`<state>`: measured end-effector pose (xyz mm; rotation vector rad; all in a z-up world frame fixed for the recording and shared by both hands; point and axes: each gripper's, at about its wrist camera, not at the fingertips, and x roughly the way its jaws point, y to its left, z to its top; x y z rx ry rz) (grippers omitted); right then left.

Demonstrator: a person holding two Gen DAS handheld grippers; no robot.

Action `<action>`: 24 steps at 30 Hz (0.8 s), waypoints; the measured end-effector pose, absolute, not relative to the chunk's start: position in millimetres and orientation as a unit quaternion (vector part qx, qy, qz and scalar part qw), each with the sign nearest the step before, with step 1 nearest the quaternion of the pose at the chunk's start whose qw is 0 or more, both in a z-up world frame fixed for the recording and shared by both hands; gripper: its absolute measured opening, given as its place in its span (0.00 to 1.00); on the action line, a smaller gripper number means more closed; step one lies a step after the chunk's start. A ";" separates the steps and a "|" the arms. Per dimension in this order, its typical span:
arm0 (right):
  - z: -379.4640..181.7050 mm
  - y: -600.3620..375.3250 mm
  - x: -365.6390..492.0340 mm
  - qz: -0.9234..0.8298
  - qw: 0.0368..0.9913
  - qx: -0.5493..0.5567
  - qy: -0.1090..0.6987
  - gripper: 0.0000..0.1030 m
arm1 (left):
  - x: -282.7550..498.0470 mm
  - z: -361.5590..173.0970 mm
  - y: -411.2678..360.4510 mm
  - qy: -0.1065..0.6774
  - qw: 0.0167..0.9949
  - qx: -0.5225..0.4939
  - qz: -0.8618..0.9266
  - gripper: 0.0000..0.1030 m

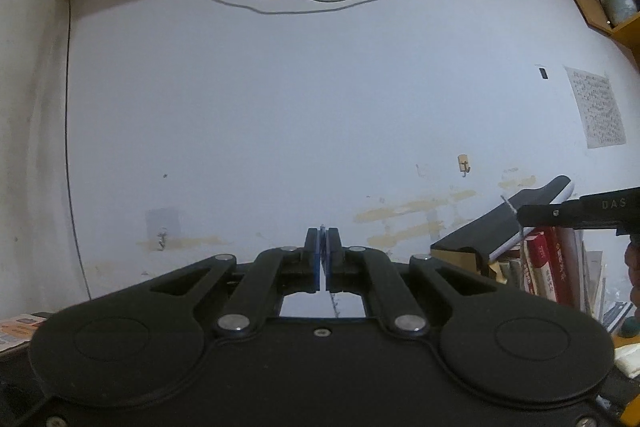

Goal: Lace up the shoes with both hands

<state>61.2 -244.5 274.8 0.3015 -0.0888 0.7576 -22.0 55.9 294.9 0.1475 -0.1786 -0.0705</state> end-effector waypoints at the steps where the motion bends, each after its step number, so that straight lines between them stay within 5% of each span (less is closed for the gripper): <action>1: 275.7 -243.9 60.9 0.370 0.917 0.146 -0.045 0.01 | -21.0 296.7 54.7 -0.092 0.992 0.073 -0.036 0.00; 10: 270.4 -241.0 60.3 0.385 0.912 0.134 -0.043 0.01 | -16.1 288.8 55.1 -0.081 0.993 0.078 -0.032 0.00; 24: 58.3 -249.6 56.6 0.364 0.910 0.048 0.195 0.02 | -10.2 44.4 84.2 0.260 0.960 0.096 0.032 0.00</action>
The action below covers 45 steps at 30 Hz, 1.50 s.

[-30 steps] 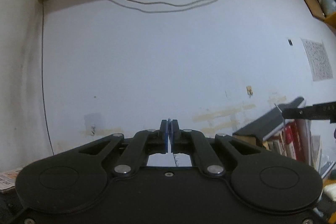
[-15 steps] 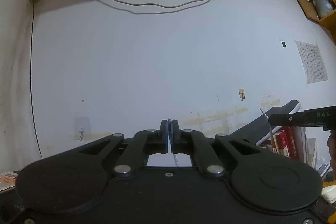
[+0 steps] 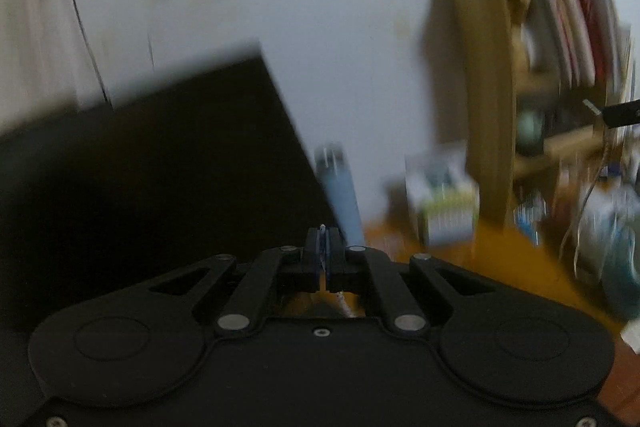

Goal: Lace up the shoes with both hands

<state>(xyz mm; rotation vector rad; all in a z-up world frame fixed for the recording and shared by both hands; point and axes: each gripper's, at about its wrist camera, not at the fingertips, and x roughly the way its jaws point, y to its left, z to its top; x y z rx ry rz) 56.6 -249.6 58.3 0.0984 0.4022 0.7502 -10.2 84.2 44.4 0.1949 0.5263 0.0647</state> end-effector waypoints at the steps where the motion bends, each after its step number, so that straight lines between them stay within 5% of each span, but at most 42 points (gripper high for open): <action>1: 48.8 -247.6 55.7 0.366 0.907 0.049 0.205 0.02 | -8.3 32.6 83.8 0.277 0.956 0.089 0.027 0.00; 5: 15.7 -232.9 50.7 0.385 0.890 0.061 0.235 0.02 | 1.1 -18.1 72.1 0.355 0.933 0.056 -0.022 0.06; 7: -2.5 -223.0 48.8 0.392 0.882 0.068 0.254 0.02 | 3.7 -23.1 64.9 0.363 0.930 0.054 -0.031 0.36; 8: -9.9 -218.8 47.9 0.395 0.878 0.071 0.262 0.02 | 4.1 -26.7 59.4 0.368 0.927 0.054 -0.043 0.39; 26: -38.1 -179.1 15.6 0.417 0.867 0.050 0.267 0.02 | 18.0 -5.2 21.7 0.352 0.911 -0.135 -0.170 0.34; 28: -38.6 -178.6 15.5 0.418 0.867 0.049 0.267 0.02 | 19.8 -6.3 18.3 0.356 0.908 -0.134 -0.177 0.15; 31: -38.6 -179.8 14.4 0.418 0.867 0.047 0.265 0.02 | 20.9 -7.7 13.6 0.358 0.907 -0.124 -0.183 0.04; 42: -36.7 -173.5 12.7 0.423 0.866 0.001 0.266 0.06 | 20.3 -5.4 15.5 0.347 0.911 -0.128 -0.183 0.00; 43: -36.7 -170.5 12.6 0.425 0.864 -0.012 0.268 0.07 | 20.7 -5.1 16.1 0.347 0.911 -0.129 -0.183 0.00; 45: -37.1 -165.6 11.2 0.423 0.865 -0.034 0.269 0.26 | 21.4 -4.9 16.7 0.347 0.910 -0.130 -0.183 0.00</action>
